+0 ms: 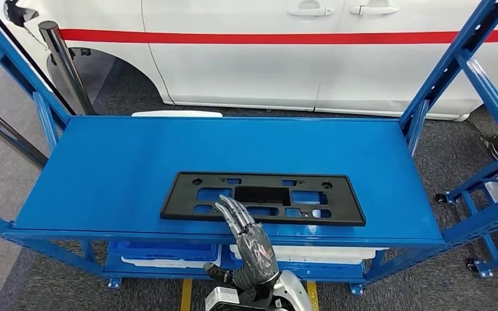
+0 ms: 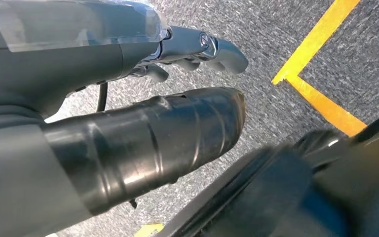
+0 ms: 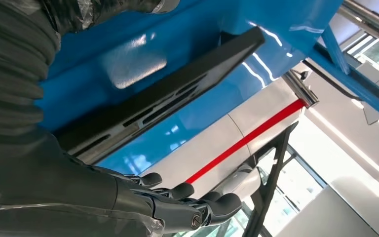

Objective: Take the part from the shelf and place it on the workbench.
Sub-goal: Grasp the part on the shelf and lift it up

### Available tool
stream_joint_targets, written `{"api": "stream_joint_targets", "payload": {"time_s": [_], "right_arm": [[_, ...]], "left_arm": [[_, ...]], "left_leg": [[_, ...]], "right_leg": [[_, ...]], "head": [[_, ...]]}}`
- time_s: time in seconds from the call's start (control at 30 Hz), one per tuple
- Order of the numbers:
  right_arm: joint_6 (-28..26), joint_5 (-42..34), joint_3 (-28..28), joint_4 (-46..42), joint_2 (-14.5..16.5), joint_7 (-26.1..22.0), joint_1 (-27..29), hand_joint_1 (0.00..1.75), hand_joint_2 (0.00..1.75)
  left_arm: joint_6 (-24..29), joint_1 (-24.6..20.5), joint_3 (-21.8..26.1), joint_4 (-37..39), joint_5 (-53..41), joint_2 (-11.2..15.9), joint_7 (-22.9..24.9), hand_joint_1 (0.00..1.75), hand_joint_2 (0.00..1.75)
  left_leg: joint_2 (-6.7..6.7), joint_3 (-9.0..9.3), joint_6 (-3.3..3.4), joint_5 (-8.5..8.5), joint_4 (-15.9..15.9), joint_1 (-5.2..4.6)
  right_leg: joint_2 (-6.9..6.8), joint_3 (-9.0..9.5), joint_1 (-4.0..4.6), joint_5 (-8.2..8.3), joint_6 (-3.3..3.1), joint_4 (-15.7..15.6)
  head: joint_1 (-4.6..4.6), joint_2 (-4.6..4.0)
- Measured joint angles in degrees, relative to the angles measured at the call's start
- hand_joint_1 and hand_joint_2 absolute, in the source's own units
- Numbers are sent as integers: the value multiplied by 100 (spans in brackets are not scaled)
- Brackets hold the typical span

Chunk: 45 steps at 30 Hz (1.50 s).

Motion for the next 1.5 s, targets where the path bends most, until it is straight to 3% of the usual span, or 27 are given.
{"api": "stream_joint_targets", "payload": {"time_s": [0.03,0.07,0.1,0.17,0.2,0.23,0.3,0.37,0.4,0.47,0.5,0.53,0.57,0.63,0.67,0.7,0.73,0.87,1.2,1.5], "right_arm": [[-2,24,0,0,-1,7,0,0,175],[-3,54,0,0,-1,14,-2,0,175],[-4,85,0,0,-1,23,-5,0,175],[-6,142,0,-1,-9,47,-23,0,175],[-10,170,0,-5,-18,65,-37,0,175],[-18,205,0,-14,-27,86,-57,0,175],[-45,285,0,-40,-40,127,-107,0,175],[-86,378,0,-77,-56,167,-168,0,175],[-103,425,0,-94,-72,192,-194,0,175],[-129,524,0,-111,-116,240,-230,0,175],[-138,576,0,-115,-142,265,-235,0,175],[-150,625,0,-120,-164,287,-237,0,175],[-167,676,0,-133,-184,308,-243,0,175],[-210,778,0,-176,-217,346,-274,0,175],[-233,827,0,-200,-232,364,-297,0,175],[-254,866,0,-222,-247,384,-319,0,175],[-273,896,0,-244,-260,404,-338,0,175],[-315,951,0,-314,-276,437,-369,0,175],[-372,1019,0,-350,-310,499,-388,0,175],[-403,1079,0,-352,-353,523,-387,0,175]], "left_arm": [[0,14,0,1,-2,0,0,0,0],[-1,26,-1,1,-4,1,0,0,0],[-1,38,0,1,-6,1,0,0,0],[-5,57,-1,13,-12,1,0,0,0],[-8,58,-1,20,-15,0,0,0,0],[-1,54,-2,26,-17,1,2,0,0],[62,41,-6,28,-35,2,30,0,0],[187,38,-13,27,-62,3,85,0,0],[255,32,-19,27,-79,3,120,0,0],[365,12,-38,27,-119,4,192,0,0],[406,4,-52,27,-141,4,226,0,0],[441,-2,-71,27,-161,3,252,0,0],[470,-3,-96,28,-180,2,272,0,0],[505,0,-147,30,-218,-13,291,0,0],[514,2,-169,33,-232,-28,294,0,0],[519,1,-185,36,-243,-43,295,0,0],[520,-4,-202,38,-249,-55,295,0,0],[523,-16,-270,40,-257,-62,298,0,0],[530,-23,-303,39,-304,-56,316,0,0],[532,-22,-326,39,-320,-54,362,0,0]], "left_leg": [[1,-111,-19,-57,-26,17],[3,-155,-39,30,-203,34],[4,-147,-56,286,-497,51],[13,-121,-42,970,-1091,64],[13,-124,-1,1197,-1247,56],[11,-136,50,1289,-1301,34],[-2,-110,148,1245,-1295,4],[-2,-31,230,1187,-1325,4],[0,16,266,1154,-1341,6],[-3,101,309,1079,-1350,-4],[-6,147,316,1039,-1351,-13],[-10,198,320,998,-1351,-21],[-13,259,321,957,-1352,-29],[-17,373,316,881,-1359,-35],[-21,411,304,852,-1364,-39],[-25,427,287,833,-1370,-37],[-27,428,273,813,-1367,-40],[-3,429,258,784,-1374,-48],[-4,460,205,794,-1422,-45],[-4,465,198,799,-1422,-45]], "right_leg": [[16,89,-4,-72,10,-1],[31,191,-10,-150,28,0],[41,286,-15,-231,53,0],[47,410,-12,-389,121,25],[48,430,-7,-447,159,38],[50,441,-9,-489,197,49],[44,462,-37,-555,270,64],[20,373,-66,-692,331,312],[8,214,-75,-807,353,611],[-1,-282,-81,-1021,380,1395],[-1,-518,-81,-1036,382,1683],[-1,-671,-76,-939,371,1783],[-1,-720,-61,-720,344,1660],[-3,-570,5,-154,240,966],[-8,-469,45,49,180,625],[-14,-387,78,141,130,389],[-20,-337,93,140,109,262],[-3,-289,73,85,220,158],[-5,-286,77,67,188,167],[-5,-281,65,70,186,170]], "head": [[0,0],[-1,0],[1,0],[1,0],[3,0],[5,0],[5,1],[6,1],[7,1],[9,0],[9,0],[10,0],[10,0],[9,0],[10,0],[12,0],[13,0],[5,0],[5,0],[7,0]]}}
